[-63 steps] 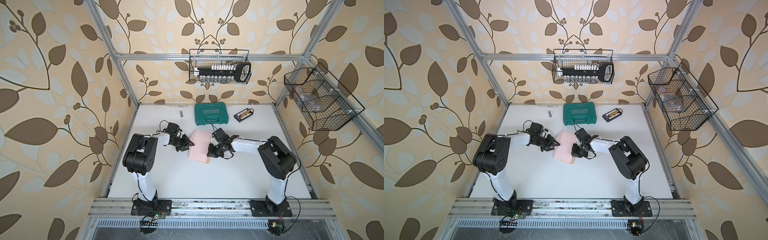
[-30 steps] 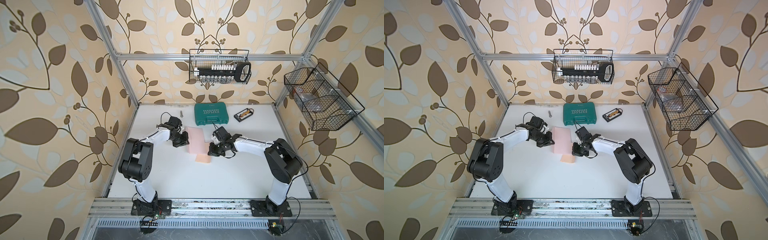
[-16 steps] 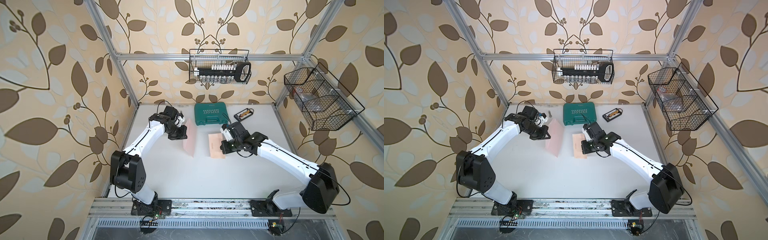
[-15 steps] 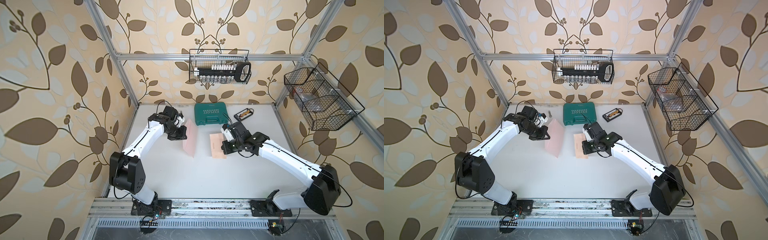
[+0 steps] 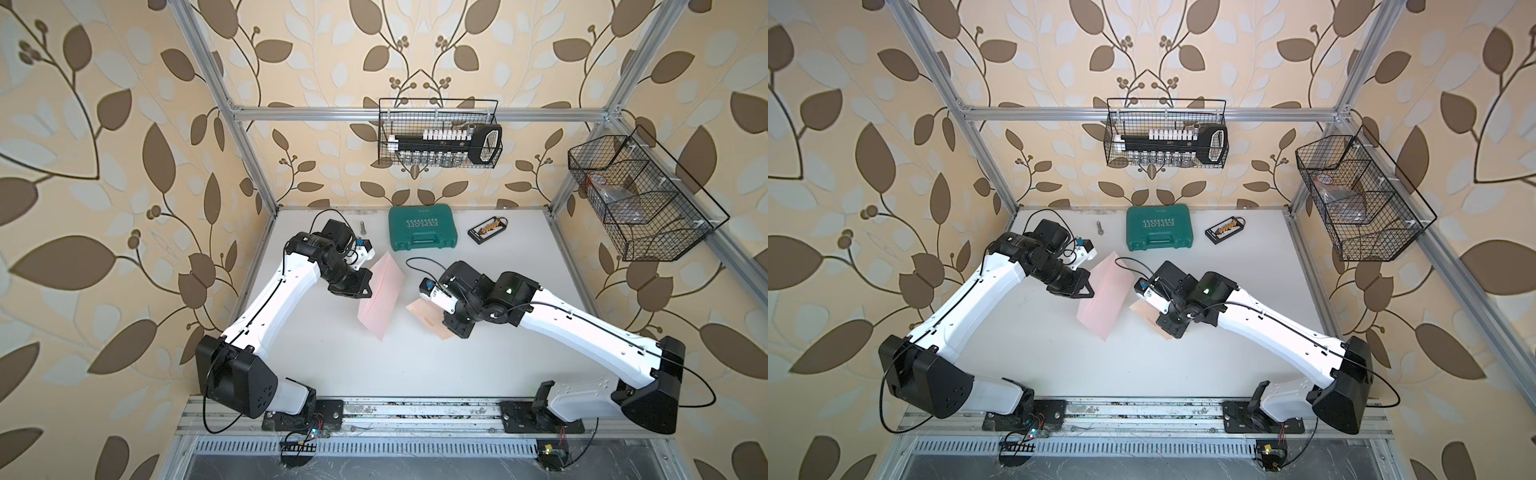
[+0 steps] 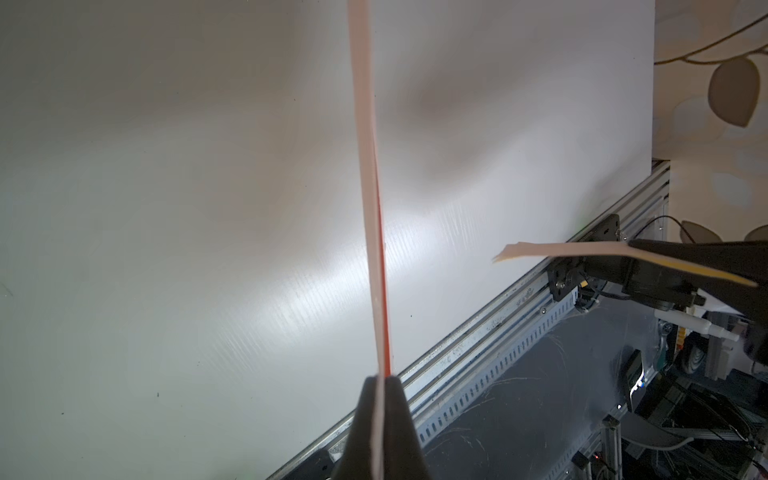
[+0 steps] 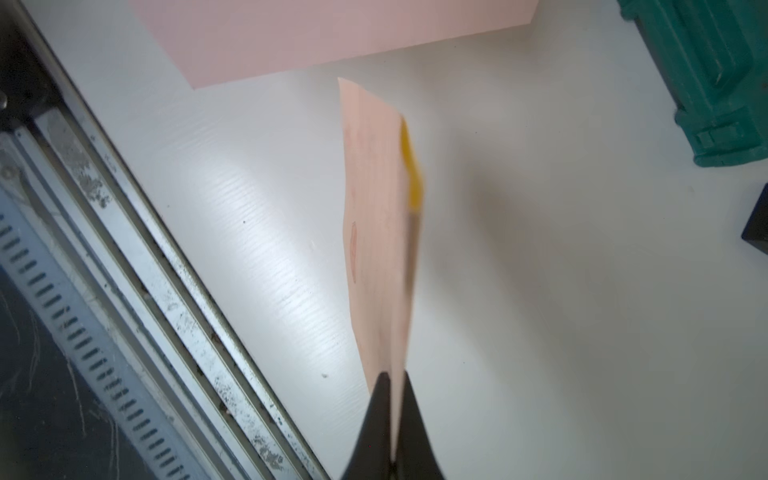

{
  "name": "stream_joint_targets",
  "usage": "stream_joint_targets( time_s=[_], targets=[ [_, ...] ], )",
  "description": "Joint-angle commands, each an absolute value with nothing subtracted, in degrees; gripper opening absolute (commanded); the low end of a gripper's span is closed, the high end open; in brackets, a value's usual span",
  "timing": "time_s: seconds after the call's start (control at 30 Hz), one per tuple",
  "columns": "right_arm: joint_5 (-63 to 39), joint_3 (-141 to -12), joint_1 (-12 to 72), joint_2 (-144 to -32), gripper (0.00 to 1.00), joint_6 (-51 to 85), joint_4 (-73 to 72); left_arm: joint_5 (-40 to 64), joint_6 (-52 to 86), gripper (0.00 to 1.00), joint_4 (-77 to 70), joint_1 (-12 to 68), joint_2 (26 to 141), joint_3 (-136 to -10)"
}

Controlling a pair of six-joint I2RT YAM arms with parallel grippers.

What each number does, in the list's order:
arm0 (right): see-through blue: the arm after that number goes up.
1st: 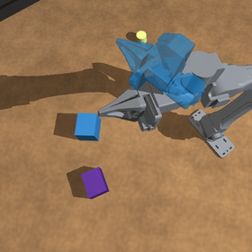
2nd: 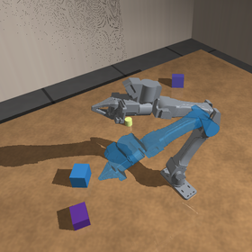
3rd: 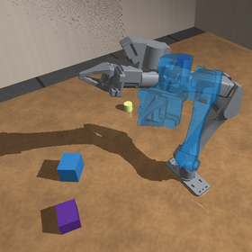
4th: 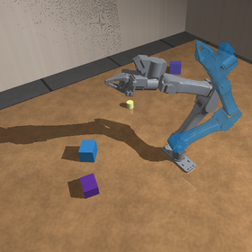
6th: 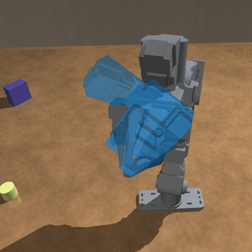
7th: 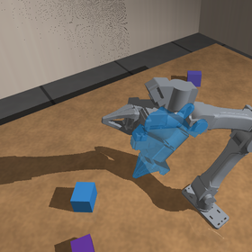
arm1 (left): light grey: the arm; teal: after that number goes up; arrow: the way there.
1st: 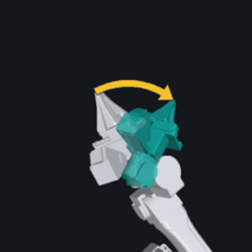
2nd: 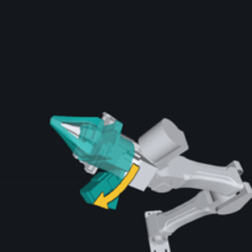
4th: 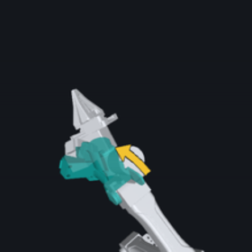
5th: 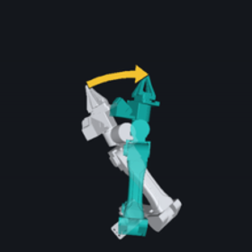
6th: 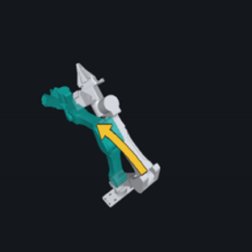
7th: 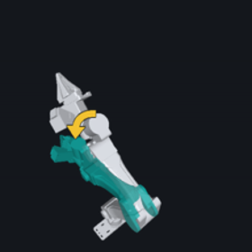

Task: Fold the letter paper in half and place it into the envelope
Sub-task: Place the letter paper in the envelope.

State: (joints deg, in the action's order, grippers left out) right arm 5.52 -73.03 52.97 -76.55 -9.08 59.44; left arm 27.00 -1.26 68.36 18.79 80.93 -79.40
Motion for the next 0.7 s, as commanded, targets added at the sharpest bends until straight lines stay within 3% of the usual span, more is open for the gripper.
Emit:
stream_joint_targets(
  time_s=[0.0, 0.3, 0.67],
  targets=[
    [8.2, -70.0, 55.9, -71.6, 0.0, -23.0, 60.6, 28.1, -4.1, 0.0, 72.5, 20.8, 78.5, -79.9],
    [2.6, -64.5, 58.4, -62.5, 0.0, -52.5, 56.5, 28.1, -3.8, 0.0, 74.7, 29.3, 79.3, -79.6],
    [-2.2, -65.1, 60.4, -61.8, 0.0, -66.5, 50.3, 29.4, -3.8, 0.0, 76.0, 35.4, 82.0, -80.9]
  ],
)
